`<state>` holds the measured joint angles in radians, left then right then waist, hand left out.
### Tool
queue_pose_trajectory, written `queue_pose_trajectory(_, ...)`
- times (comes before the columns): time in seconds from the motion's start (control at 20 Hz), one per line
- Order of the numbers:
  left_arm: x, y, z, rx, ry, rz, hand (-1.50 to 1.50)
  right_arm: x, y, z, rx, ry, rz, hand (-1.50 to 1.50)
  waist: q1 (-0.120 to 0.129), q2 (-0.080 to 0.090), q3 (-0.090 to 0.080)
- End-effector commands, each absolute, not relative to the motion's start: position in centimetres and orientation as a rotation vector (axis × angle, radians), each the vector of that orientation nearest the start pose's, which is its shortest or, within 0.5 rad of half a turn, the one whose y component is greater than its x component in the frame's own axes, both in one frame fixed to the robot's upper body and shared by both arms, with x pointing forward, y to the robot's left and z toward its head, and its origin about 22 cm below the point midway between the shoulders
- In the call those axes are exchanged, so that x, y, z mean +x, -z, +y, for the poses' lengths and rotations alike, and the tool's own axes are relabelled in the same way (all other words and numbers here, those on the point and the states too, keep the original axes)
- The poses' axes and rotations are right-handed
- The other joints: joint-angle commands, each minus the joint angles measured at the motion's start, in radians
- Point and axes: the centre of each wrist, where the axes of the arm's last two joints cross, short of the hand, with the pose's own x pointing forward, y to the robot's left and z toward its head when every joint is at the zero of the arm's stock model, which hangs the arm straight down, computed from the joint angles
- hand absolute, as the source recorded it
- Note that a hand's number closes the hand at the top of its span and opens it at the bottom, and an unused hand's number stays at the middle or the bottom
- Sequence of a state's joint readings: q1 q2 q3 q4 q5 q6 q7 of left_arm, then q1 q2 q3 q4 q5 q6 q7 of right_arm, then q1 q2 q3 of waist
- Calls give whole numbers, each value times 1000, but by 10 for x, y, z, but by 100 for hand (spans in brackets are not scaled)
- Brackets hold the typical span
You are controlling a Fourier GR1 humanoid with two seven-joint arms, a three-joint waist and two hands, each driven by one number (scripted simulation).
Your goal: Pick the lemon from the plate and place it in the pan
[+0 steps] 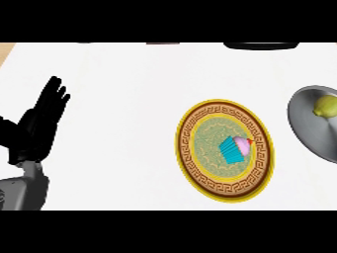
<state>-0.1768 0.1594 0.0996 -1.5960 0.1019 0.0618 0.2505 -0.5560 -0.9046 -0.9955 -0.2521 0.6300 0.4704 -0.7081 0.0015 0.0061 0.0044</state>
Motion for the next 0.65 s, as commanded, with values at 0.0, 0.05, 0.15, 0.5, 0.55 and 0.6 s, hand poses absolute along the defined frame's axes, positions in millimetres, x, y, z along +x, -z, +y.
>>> queue_pose_trajectory(0.0,271,-51,277,91,-35,-1510,0,189,-93,-614,-380,-43,-1702,-150,1,0,1)
queue_pose_trajectory(0.05,278,-55,271,103,-49,-1543,0,189,-99,-616,-352,-48,-1711,-150,-2,0,1)
queue_pose_trajectory(0.15,272,-49,270,107,-71,-1515,0,163,-96,-625,-354,-79,-1712,-150,-14,-4,2)
queue_pose_trajectory(0.5,275,-60,270,106,-56,-1517,0,144,-91,-630,-412,-77,-1721,-150,-5,-3,4)
queue_pose_trajectory(0.55,284,-55,274,107,-52,-1521,0,158,-86,-623,-394,-92,-1725,-150,-7,-1,1)
queue_pose_trajectory(0.6,282,-59,285,99,-42,-1531,0,159,-80,-620,-412,-79,-1719,-150,1,0,1)
